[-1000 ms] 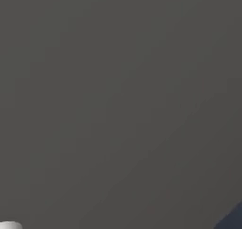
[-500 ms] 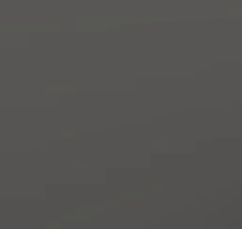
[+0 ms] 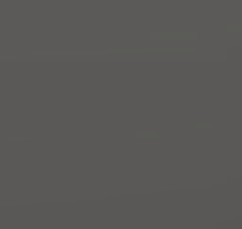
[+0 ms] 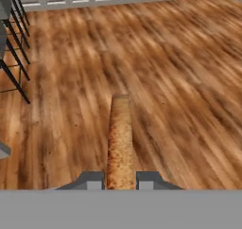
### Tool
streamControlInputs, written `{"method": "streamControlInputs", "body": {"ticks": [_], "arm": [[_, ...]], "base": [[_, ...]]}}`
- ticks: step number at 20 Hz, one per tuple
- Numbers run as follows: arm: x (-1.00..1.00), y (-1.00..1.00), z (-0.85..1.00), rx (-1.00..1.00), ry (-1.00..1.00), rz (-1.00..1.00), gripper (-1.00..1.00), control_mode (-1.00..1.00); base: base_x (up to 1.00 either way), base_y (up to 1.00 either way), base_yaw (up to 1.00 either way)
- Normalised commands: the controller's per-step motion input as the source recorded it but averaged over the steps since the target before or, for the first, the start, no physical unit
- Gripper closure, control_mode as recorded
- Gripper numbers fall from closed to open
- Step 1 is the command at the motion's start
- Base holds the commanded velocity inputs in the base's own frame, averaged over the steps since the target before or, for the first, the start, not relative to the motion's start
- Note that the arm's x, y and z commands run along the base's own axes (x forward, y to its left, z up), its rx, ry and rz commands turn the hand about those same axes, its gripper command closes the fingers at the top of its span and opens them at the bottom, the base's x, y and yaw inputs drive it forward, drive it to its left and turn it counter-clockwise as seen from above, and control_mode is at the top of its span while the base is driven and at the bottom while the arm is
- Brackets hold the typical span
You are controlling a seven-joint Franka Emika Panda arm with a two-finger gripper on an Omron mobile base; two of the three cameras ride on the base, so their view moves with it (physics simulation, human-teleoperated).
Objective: Start the toaster. Once the lever pops up, take the bread to the plate on the dining counter.
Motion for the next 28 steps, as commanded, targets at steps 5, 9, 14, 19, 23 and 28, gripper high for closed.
{"method": "streamControlInputs", "body": {"ticks": [5,9,14,19,23,28], "arm": [[0.00,0.00,0.00,0.00,0.00,0.00,1.00,1.00],[0.00,0.00,0.00,0.00,0.00,0.00,1.00,1.00],[0.00,0.00,0.00,0.00,0.00,0.00,1.00,1.00],[0.00,0.00,0.00,0.00,0.00,0.00,1.00,1.00],[0.00,0.00,0.00,0.00,0.00,0.00,1.00,1.00],[0.00,0.00,0.00,0.00,0.00,0.00,1.00,1.00]], "base": [[1.00,-0.59,0.48],[0.96,-0.58,0.49],[1.00,-0.58,0.49],[0.87,-0.51,0.52],[0.78,-0.42,0.54],[0.65,-0.43,0.59]]}}
